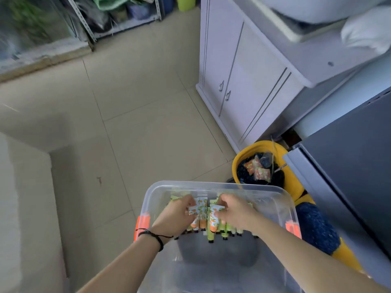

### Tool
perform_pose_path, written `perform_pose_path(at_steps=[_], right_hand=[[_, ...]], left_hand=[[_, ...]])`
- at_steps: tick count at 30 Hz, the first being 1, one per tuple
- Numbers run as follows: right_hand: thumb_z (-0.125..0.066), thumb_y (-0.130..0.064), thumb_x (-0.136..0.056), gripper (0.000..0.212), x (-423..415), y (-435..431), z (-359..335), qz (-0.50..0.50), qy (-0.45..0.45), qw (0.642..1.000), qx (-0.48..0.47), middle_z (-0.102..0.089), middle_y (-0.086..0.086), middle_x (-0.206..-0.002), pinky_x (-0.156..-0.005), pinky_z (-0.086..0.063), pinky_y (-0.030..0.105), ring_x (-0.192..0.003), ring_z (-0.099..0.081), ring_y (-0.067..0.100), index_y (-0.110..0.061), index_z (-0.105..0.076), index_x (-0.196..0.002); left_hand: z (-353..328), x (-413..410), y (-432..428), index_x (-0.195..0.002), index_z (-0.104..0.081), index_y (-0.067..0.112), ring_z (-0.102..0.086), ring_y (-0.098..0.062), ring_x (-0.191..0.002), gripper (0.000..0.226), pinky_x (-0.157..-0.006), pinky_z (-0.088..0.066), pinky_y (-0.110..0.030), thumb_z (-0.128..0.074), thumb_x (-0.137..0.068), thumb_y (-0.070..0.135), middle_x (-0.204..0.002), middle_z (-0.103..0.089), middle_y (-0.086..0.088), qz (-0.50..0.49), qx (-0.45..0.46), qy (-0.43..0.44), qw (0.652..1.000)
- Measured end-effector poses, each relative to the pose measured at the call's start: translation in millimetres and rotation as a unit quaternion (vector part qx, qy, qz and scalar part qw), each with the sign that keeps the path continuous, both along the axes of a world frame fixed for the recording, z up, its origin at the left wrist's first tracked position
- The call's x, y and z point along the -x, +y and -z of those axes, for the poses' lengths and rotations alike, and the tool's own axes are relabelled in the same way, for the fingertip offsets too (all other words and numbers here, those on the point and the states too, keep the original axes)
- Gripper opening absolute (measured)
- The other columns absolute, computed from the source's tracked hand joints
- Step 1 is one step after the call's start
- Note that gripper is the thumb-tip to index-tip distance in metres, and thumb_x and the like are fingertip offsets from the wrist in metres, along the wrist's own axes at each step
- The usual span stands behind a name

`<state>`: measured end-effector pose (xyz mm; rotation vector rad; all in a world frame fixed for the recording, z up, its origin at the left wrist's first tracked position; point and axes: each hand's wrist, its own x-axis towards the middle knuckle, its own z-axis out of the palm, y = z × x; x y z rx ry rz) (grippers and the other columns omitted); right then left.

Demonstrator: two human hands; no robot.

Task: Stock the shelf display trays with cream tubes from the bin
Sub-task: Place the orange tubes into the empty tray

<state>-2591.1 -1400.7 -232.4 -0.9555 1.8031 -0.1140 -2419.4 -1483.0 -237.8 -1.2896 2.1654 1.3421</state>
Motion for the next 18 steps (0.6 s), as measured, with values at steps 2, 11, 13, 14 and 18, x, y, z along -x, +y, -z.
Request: perform_pose_path(at_steps=[2, 11, 13, 14, 18], right_hand=[[-0.061, -0.025, -0.089, 0.018, 2, -13, -36, -0.032, 0.021, 0.999, 0.01, -0.066, 0.009, -0.091, -0.06, -0.045, 0.031, -0.078, -0.062, 0.02, -0.011, -0.059, -0.1], [-0.067, -0.028, -0.085, 0.013, 32, -89, -257, -0.036, 0.139, 0.973, 0.182, -0.06, 0.0, -0.08, -0.066, -0.044, 0.033, -0.077, -0.06, 0.021, -0.018, -0.059, -0.085], [-0.069, -0.025, -0.082, 0.012, 41, -101, -303, -0.02, 0.163, 0.964, 0.208, -0.063, 0.003, -0.083, -0.064, -0.046, 0.033, -0.078, -0.062, 0.023, -0.015, -0.063, -0.084], [-0.069, -0.023, -0.081, 0.012, 44, -106, -327, -0.015, 0.175, 0.959, 0.221, -0.065, 0.005, -0.085, -0.064, -0.047, 0.033, -0.078, -0.064, 0.024, -0.013, -0.065, -0.085], [-0.069, -0.021, -0.078, 0.012, 52, -118, -425, -0.014, 0.227, 0.94, 0.255, -0.059, 0.002, -0.068, -0.053, -0.038, 0.027, -0.062, -0.055, 0.02, -0.01, -0.065, -0.074]], left_hand=[[-35, 0, -18, -0.105, -0.056, 0.02, -0.051, -0.01, -0.084, 0.022, -0.073, -0.042, -0.023, -0.059, -0.083, 0.021, -0.104, -0.061, 0.004, 0.014, 0.021, 0.013, 1.0], [-243, 22, -109, -0.098, -0.059, 0.025, -0.06, 0.002, -0.074, 0.017, -0.062, -0.042, -0.008, -0.061, -0.082, 0.018, -0.08, -0.065, 0.012, 0.021, 0.154, 0.127, 0.98], [-292, 29, -124, -0.102, -0.06, 0.024, -0.057, 0.004, -0.073, 0.018, -0.066, -0.043, -0.012, -0.061, -0.084, 0.019, -0.078, -0.061, 0.016, 0.033, 0.184, 0.143, 0.972], [-317, 32, -132, -0.103, -0.06, 0.022, -0.058, 0.001, -0.075, 0.019, -0.068, -0.043, -0.013, -0.062, -0.084, 0.02, -0.078, -0.06, 0.016, 0.04, 0.202, 0.152, 0.967], [-416, 42, -152, -0.104, -0.06, 0.021, -0.061, -0.012, -0.084, 0.017, -0.071, -0.046, -0.022, -0.061, -0.087, 0.024, -0.088, -0.065, 0.005, 0.082, 0.274, 0.177, 0.942]])
